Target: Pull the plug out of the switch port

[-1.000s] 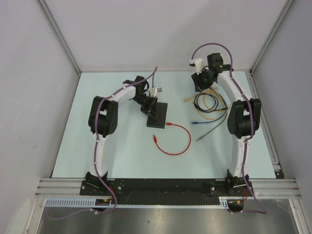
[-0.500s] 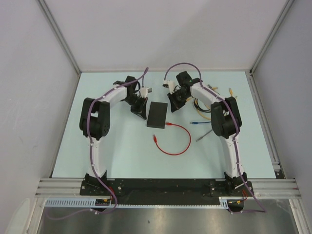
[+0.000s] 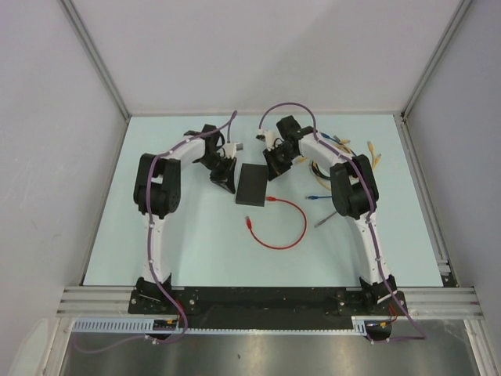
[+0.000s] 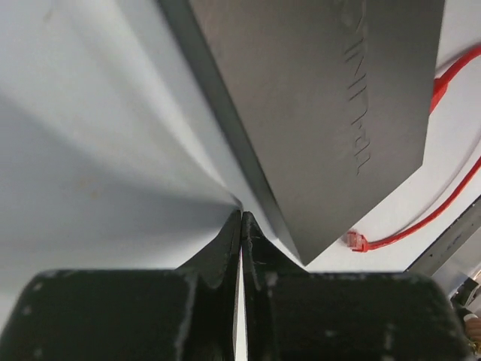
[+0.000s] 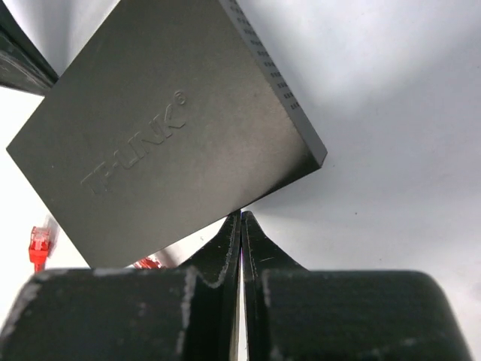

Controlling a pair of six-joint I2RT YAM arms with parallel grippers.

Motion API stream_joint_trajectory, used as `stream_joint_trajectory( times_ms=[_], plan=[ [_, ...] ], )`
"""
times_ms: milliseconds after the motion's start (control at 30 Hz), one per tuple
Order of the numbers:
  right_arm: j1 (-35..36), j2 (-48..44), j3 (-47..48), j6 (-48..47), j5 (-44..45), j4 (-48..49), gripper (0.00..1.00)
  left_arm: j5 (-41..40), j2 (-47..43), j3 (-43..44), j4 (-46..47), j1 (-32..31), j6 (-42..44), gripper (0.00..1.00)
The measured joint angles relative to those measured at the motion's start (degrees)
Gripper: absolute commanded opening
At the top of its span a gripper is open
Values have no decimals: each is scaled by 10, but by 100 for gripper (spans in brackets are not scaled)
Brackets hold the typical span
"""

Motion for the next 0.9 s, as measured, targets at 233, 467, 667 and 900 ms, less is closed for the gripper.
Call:
stream_joint_trajectory(
  times_ms=[233, 467, 667, 900],
  plan=[
    [0, 20, 31, 8, 1, 2, 3, 17, 47, 84, -11, -4, 8, 5],
    [0, 38, 53, 8, 14, 3, 3, 10, 90, 163, -24, -2, 24, 6],
    [-3, 38, 56, 7, 18, 5, 9, -7, 90, 182, -21, -2, 25, 13],
    [-45, 37, 56, -21, -78, -17, 54, -30, 29, 159, -14, 2, 24, 17]
  ],
)
